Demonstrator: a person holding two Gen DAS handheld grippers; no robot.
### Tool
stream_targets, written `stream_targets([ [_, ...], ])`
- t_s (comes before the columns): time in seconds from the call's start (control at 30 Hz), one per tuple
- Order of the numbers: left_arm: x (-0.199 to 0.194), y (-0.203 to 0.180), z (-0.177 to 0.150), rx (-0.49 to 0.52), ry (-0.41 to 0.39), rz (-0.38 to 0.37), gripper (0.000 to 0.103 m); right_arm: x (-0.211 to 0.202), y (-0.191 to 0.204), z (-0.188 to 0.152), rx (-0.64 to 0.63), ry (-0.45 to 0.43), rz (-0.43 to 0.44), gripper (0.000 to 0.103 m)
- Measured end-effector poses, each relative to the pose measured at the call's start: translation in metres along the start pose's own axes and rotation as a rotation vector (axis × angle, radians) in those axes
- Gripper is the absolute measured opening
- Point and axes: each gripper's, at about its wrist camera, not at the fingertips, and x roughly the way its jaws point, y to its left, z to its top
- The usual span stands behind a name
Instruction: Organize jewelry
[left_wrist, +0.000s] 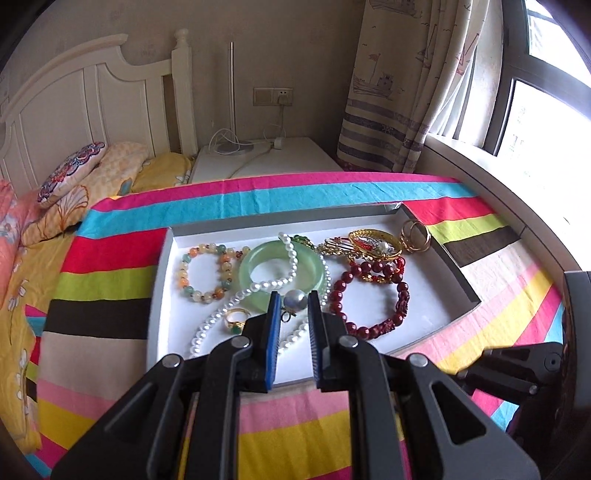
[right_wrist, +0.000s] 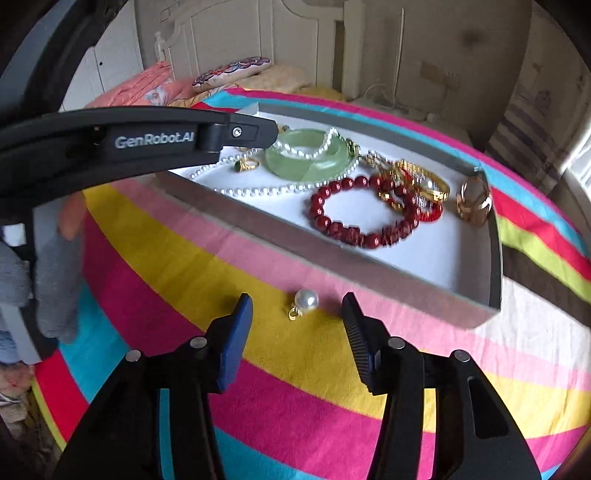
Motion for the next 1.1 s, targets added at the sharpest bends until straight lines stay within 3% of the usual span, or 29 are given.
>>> stream_targets([
  [0.03, -0.002, 0.002, 0.001, -0.002, 0.0, -0.002, 0.014, 0.0, 0.001, 0.0, -0.005, 0.0, 0.004, 0.018],
  [0.07, -0.004, 0.005, 0.001, -0.005, -0.002, -0.006, 0.014, -0.001, 0.003, 0.001, -0.013, 0.003, -0.014, 0.013],
  [0.23, -0.002, 0.006, 0.002, 0.005, 0.0, -0.018, 0.014, -0.015, 0.001, -0.005, 0.005, -0.057, 0.006, 0.013],
  [0.43, 0.018, -0.005, 0.003, -0.013, 0.013, -0.041, 0.014, -0.048, -0.021, 0.022, 0.043, -0.233, -0.056, 0.013],
  [0.63, 0.037, -0.01, 0.006, -0.04, 0.028, -0.061, 0.014, -0.003, -0.055, 0.048, 0.127, -0.152, -0.064, 0.013],
  [0.73, 0.041, -0.007, 0.004, -0.059, 0.028, -0.072, 0.016, 0.014, -0.062, 0.052, 0.172, -0.123, -0.021, 0.014],
  [0.8, 0.041, -0.004, 0.002, -0.075, 0.018, -0.077, 0.028, 0.016, -0.063, 0.048, 0.191, -0.134, -0.005, 0.016],
  [0.83, 0.038, -0.001, 0.001, -0.084, 0.005, -0.07, 0.04, 0.016, -0.064, 0.045, 0.198, -0.135, 0.001, 0.018],
  [0.9, 0.03, 0.005, -0.001, -0.108, -0.026, -0.051, 0.062, 0.012, -0.067, 0.042, 0.221, -0.146, 0.003, 0.033],
  [0.97, 0.018, 0.01, -0.001, -0.128, -0.066, -0.021, 0.068, 0.002, -0.072, 0.039, 0.247, -0.179, 0.007, 0.04],
  [1.03, -0.005, 0.011, -0.004, -0.136, -0.15, 0.06, 0.085, -0.013, -0.075, 0.036, 0.273, -0.215, 0.007, 0.05],
  [1.07, -0.014, 0.01, -0.006, -0.137, -0.188, 0.087, 0.1, -0.024, -0.075, 0.033, 0.284, -0.248, 0.005, 0.061],
  [1.1, -0.026, 0.009, -0.01, -0.139, -0.24, 0.116, 0.101, -0.034, -0.074, 0.03, 0.289, -0.279, -0.004, 0.076],
])
